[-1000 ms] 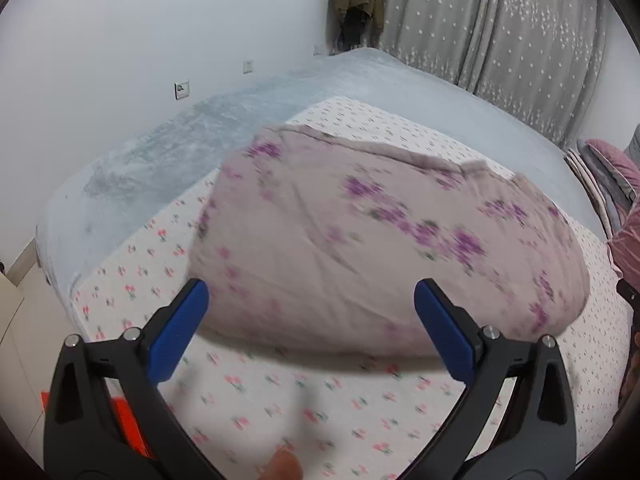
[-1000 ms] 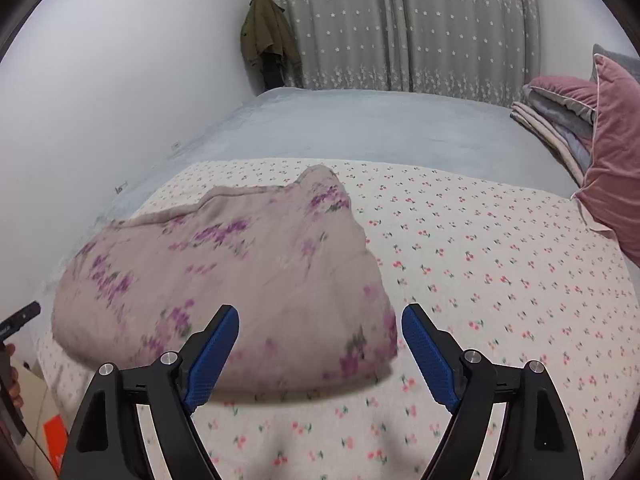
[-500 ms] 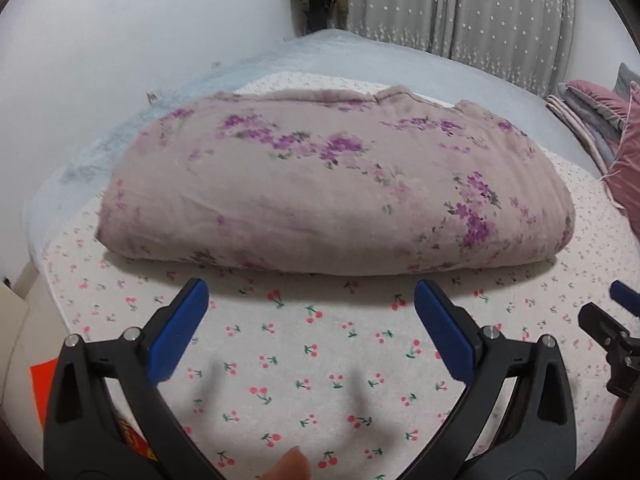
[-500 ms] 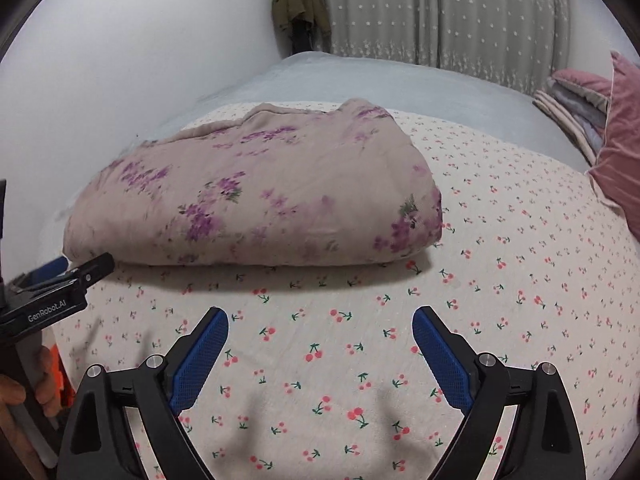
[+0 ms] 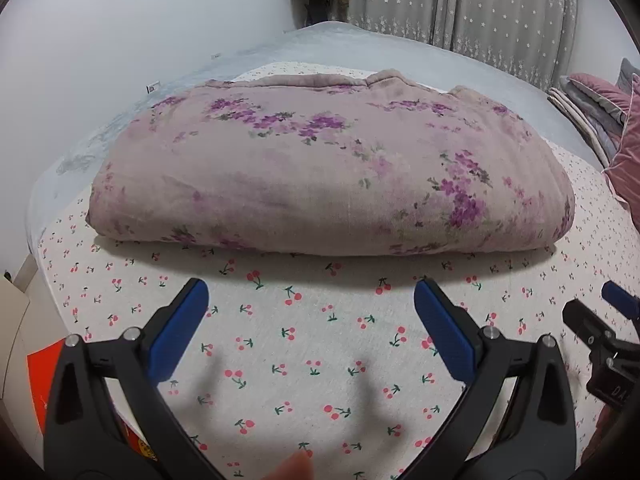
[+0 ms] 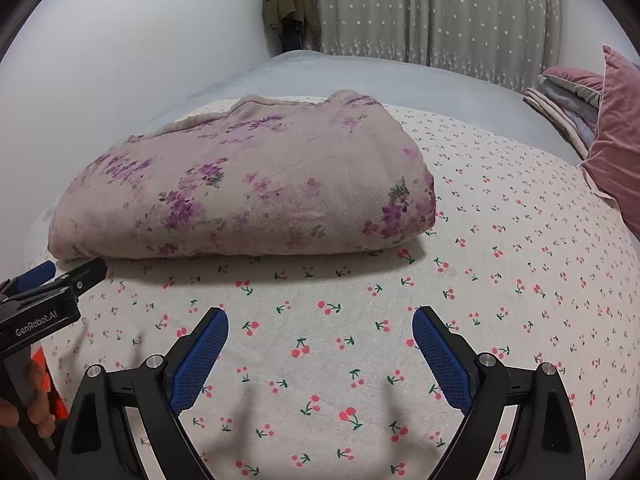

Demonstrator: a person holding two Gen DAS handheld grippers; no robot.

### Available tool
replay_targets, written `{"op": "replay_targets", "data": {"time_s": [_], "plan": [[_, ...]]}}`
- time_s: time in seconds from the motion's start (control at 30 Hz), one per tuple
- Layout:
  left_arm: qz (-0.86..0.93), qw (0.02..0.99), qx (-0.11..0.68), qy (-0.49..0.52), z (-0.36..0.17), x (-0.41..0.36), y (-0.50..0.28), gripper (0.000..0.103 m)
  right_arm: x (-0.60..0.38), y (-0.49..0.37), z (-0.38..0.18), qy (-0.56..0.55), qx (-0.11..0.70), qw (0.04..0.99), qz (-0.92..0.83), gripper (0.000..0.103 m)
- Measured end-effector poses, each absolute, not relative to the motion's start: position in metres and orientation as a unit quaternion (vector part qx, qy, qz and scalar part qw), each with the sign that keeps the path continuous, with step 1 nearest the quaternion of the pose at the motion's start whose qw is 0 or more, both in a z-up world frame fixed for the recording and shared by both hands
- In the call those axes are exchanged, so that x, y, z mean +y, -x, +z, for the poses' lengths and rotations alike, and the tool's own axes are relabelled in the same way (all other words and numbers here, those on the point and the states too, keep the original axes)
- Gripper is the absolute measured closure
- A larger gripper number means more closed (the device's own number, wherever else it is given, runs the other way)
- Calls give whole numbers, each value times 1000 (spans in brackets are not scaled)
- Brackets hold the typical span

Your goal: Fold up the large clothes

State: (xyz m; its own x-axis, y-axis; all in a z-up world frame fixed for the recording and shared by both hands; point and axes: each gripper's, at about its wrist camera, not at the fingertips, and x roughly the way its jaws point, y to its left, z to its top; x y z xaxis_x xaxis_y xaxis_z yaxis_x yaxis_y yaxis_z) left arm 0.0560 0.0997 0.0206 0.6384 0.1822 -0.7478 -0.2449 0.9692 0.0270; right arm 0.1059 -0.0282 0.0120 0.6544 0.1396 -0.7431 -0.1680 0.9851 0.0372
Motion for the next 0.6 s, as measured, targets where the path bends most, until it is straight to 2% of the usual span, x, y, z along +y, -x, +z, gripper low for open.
{"op": "replay_targets", "data": {"time_s": [0.6], "plan": [[131,901,414,20,13,108,-44,1,-15,-104,4,35,410,906,100,8]]}}
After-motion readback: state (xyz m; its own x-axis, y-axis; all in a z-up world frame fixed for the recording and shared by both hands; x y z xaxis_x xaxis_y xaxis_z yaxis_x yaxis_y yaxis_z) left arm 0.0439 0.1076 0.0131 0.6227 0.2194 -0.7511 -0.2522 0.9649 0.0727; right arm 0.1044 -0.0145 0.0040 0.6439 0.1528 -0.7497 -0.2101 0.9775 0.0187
